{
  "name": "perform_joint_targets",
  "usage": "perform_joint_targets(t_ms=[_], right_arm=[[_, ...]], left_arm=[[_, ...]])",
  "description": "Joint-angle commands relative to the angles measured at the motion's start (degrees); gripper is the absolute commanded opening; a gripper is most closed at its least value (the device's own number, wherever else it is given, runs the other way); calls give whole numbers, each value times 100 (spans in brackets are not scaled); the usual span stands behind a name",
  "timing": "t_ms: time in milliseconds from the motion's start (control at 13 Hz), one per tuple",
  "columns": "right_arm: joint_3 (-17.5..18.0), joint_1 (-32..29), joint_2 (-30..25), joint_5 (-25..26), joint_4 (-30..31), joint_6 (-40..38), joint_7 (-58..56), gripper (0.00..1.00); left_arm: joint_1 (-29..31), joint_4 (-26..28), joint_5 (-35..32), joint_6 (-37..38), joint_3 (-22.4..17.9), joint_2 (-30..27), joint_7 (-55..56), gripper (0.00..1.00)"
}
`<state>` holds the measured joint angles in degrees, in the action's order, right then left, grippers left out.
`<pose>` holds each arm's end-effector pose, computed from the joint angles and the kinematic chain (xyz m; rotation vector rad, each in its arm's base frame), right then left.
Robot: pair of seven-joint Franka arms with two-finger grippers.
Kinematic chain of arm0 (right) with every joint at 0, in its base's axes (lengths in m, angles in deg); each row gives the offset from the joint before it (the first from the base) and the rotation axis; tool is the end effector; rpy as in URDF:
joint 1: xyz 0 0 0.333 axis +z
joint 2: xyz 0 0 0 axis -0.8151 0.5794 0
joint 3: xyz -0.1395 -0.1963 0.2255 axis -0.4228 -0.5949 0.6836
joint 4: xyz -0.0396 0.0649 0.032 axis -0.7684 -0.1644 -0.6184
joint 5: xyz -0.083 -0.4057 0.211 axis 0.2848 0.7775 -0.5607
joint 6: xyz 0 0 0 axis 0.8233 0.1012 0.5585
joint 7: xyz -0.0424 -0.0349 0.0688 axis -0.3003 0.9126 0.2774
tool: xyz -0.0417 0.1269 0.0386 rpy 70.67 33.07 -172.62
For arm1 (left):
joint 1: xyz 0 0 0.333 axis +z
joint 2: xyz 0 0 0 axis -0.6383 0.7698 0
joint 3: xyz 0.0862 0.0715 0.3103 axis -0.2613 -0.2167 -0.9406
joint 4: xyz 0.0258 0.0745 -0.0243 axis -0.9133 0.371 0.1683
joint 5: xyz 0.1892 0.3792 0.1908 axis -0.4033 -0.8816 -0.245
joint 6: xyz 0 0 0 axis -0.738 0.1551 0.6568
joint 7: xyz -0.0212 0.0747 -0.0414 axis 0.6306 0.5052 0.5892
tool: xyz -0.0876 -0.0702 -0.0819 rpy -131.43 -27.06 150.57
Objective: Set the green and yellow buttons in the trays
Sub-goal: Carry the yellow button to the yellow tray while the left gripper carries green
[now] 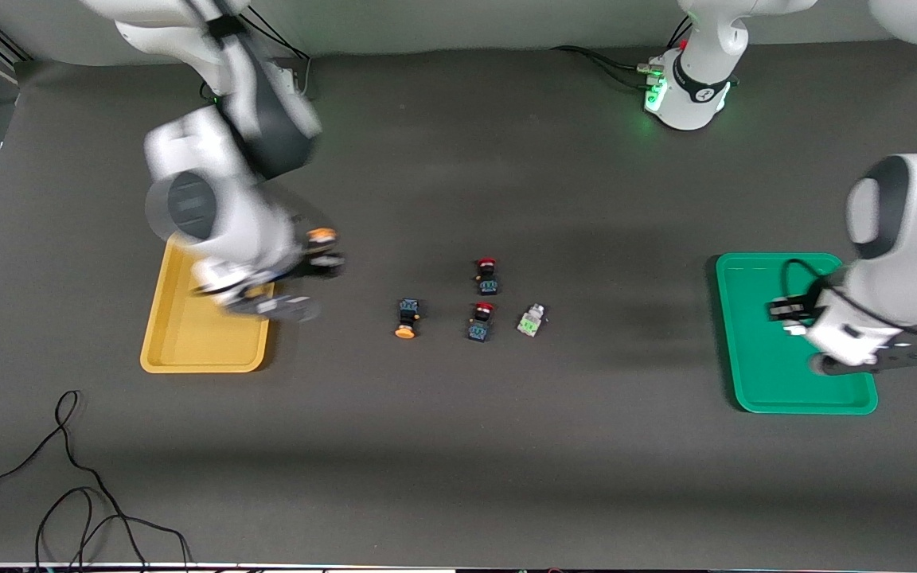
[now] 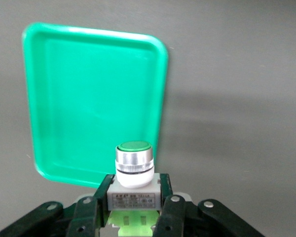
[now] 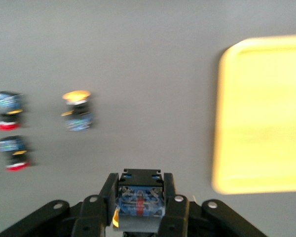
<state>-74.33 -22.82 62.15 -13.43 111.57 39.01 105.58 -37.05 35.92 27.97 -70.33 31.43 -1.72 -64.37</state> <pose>0.6501 0.2060 0.3890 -3.1266 0.0844 0.2894 0.6993 0.0219 0.3728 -3.0536 -0.1345 0.2489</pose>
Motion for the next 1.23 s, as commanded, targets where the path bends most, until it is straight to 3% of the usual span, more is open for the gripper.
perform_joint_targets(t_ms=[0,154,308,462,538,769,923,1000,1077,1154], right_arm=[[-1158,66,-464,199,574,9,-1507,13],[-1959,57,-456,322,829,271,-2422,10],[-2400,22,-395,270,1652,1374,-3187,9],[-2481,-161,-71,86,2374,2569,-3558,9],[-2472,-180,270,-98,2438,2880,-3664,9],[-2429,-180,1194,-1264,2403,3321,-4261,9],[-2420,-119,1442,-1619,2360,3375,-4421,12],[-2420,-127,1486,-1629,2307,3375,-4404,55],[-2420,-119,1504,-1629,2246,3323,-4351,92],[-2420,-127,1487,-1629,2228,3314,-4342,100]], left_arm=[[537,517,-41,-586,66,-46,-822,0],[766,1192,-41,-1540,66,-19,-1193,0],[889,2105,-50,-2919,57,16,-1281,0],[1056,2757,-68,-4045,66,147,-1561,0],[1118,2926,-68,-4407,57,218,-1719,0],[1425,2998,-68,-4578,66,359,-2124,0],[1645,2998,-68,-4805,66,525,-2336,0],[1646,3015,-68,-4902,66,596,-2336,0],[1654,3015,-68,-4929,66,675,-2336,7],[1681,3015,-68,-4982,66,693,-2336,58]])
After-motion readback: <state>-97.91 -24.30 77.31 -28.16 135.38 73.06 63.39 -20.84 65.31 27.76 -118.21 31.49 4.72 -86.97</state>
